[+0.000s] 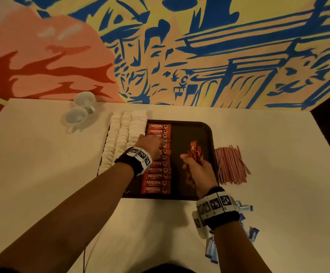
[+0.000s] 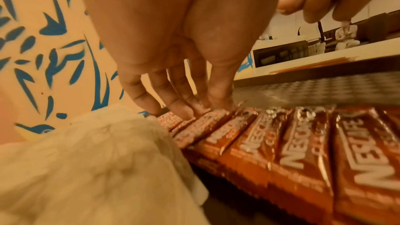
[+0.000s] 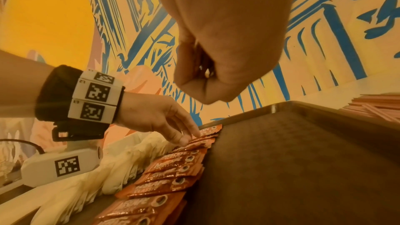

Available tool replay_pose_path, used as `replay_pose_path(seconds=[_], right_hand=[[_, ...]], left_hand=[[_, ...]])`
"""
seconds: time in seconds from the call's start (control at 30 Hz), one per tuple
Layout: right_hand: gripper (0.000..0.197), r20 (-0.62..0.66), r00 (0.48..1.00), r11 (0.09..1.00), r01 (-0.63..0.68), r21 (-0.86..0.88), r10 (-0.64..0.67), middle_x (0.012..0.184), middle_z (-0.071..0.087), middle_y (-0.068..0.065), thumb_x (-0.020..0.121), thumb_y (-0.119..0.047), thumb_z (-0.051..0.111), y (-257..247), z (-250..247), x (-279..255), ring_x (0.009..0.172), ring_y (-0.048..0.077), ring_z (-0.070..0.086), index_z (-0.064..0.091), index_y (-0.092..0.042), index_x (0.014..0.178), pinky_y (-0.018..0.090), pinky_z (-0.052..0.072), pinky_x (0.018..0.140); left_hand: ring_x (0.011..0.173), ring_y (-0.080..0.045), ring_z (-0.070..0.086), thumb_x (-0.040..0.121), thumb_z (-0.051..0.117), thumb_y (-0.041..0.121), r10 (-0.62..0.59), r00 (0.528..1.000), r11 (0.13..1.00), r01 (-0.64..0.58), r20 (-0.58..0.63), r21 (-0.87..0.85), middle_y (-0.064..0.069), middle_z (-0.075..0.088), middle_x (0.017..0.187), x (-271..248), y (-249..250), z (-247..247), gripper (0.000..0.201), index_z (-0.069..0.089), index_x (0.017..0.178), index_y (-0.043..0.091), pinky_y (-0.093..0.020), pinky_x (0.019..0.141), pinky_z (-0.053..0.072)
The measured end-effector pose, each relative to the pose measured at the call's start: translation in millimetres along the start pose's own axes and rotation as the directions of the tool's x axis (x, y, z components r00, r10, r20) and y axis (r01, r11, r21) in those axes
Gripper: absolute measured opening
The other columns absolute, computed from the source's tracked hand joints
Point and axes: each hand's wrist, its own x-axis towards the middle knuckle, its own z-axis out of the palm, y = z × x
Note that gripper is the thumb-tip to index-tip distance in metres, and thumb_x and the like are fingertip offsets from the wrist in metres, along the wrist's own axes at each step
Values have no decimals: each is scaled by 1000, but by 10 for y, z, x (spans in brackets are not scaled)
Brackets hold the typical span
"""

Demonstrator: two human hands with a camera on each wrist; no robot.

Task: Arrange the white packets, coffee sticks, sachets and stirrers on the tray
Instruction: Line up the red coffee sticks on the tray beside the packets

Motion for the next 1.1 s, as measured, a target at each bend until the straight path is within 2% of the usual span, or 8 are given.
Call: replay_pose_path(seconds=[0.17,0.37,0.47,0.57,0.77,0.87,0.93,1.1], right_hand=[[19,176,983,996,39,77,-52,71,55,-3,98,-18,61,-47,-74,-166,52,7,44,74,-15,111,19,34,41],[22,348,934,995,46,88,-74,70,51,-2,97,-15,58,-11,-90,-507,51,9,39,73,-9,112,20,28,40],[19,387,918,996,77,50,-90,69,50,-2,97,-17,59,15,-84,-691,50,8,37,72,-11,109,20,26,40],[18,396,911,994,110,22,-110,68,50,-2,95,-22,66,68,-79,-858,49,8,36,68,-9,107,19,27,39],[22,294,932,977,205,55,-212,71,59,4,89,-28,78,245,-170,-1064,49,11,43,69,-8,93,22,32,43],[19,163,944,957,271,105,-285,77,66,9,87,-32,79,296,-224,-1149,51,12,48,73,-14,83,25,34,47],[19,95,941,940,311,139,-326,79,68,11,89,-33,78,328,-231,-1196,52,12,48,74,-16,82,27,34,47],[21,-2,943,931,330,156,-334,81,73,9,90,-31,77,392,-232,-1299,47,10,47,74,-11,88,24,33,42]], left_hand=[[122,-20,56,95,65,36,-37,988,967,-4,-153,-256,1,62,133,-249,73,-236,38,61,132,29,-34,102,42],[100,-3,65,101,56,39,77,966,684,-230,-245,-692,9,70,116,-916,289,-605,29,70,121,25,-20,90,47],[84,2,67,97,62,33,111,966,559,-255,-233,-789,11,71,104,-1279,417,-676,24,71,118,24,-10,74,48],[89,-5,66,93,70,22,99,954,525,-291,-283,-800,1,72,101,-1507,479,-621,17,75,108,20,-12,75,51],[74,-4,64,92,69,11,-15,943,515,-278,-333,-811,-11,71,93,-1805,455,-534,7,71,99,12,-12,70,51],[75,-13,65,92,67,7,-87,941,452,-255,-326,-855,-19,71,96,-1926,414,-461,4,67,96,7,-25,73,57],[78,-16,66,92,68,7,-97,947,442,-234,-306,-866,-19,71,97,-2000,405,-372,5,67,97,6,-33,78,57],[80,-9,67,93,68,11,-95,951,461,-220,-294,-860,-6,70,85,-2172,440,-180,15,68,105,20,-31,82,57]])
